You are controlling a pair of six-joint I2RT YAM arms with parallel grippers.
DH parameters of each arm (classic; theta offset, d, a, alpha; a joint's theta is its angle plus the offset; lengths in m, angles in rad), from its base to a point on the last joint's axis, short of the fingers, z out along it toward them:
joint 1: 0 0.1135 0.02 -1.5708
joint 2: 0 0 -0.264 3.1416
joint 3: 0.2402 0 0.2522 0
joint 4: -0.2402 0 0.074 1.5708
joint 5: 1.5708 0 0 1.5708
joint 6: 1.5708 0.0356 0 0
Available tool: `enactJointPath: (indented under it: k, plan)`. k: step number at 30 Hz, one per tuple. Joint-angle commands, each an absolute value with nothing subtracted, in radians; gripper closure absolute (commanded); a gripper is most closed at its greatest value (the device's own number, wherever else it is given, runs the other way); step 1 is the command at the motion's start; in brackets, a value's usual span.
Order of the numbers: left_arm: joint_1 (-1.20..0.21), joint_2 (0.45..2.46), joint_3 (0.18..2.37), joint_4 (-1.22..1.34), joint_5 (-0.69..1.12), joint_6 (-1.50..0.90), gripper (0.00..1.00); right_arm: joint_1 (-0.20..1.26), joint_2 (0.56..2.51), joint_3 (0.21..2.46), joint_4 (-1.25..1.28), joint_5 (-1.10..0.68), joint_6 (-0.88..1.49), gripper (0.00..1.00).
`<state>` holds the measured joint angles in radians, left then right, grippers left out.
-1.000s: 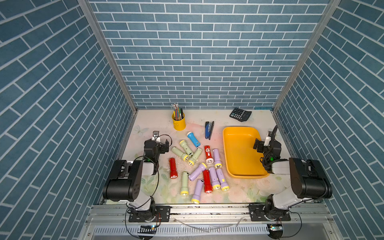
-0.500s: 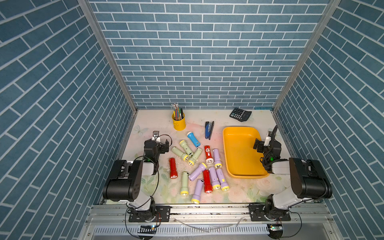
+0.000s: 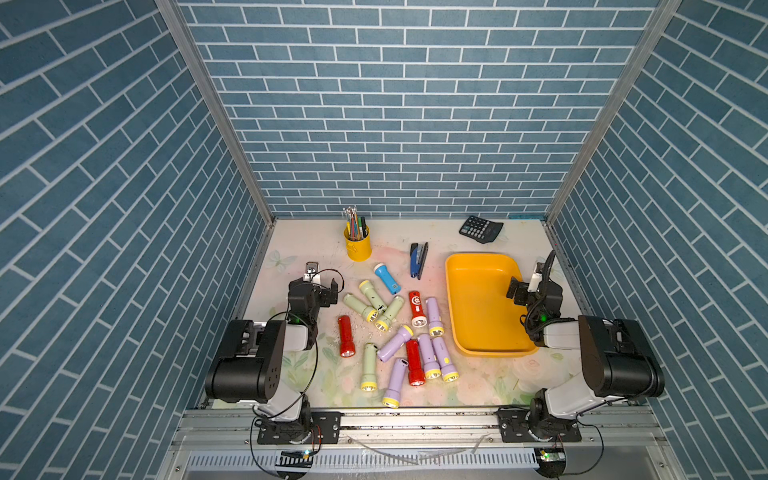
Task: Put the flashlights into the storage boxes
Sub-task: Pick up the flashlight from the center of the board.
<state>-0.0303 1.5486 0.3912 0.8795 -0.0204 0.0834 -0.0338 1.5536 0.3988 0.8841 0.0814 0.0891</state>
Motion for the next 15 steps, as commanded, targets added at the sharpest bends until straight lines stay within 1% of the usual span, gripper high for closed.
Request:
enactJointPath:
  k: [1,13,15]
  plan:
    - [-0.025,1.531,0.386,0.873,-0.014,0.087,0.0,-0.037,1.541,0.39,0.874,0.067,0.052,0.01]
    - [-0.025,1.531,0.388,0.871,-0.011,0.085,0.0,-0.038,1.538,0.389,0.873,0.058,0.054,0.01]
    - [-0.025,1.531,0.386,0.872,-0.013,0.084,0.0,-0.037,1.512,0.405,0.826,0.06,0.054,0.01]
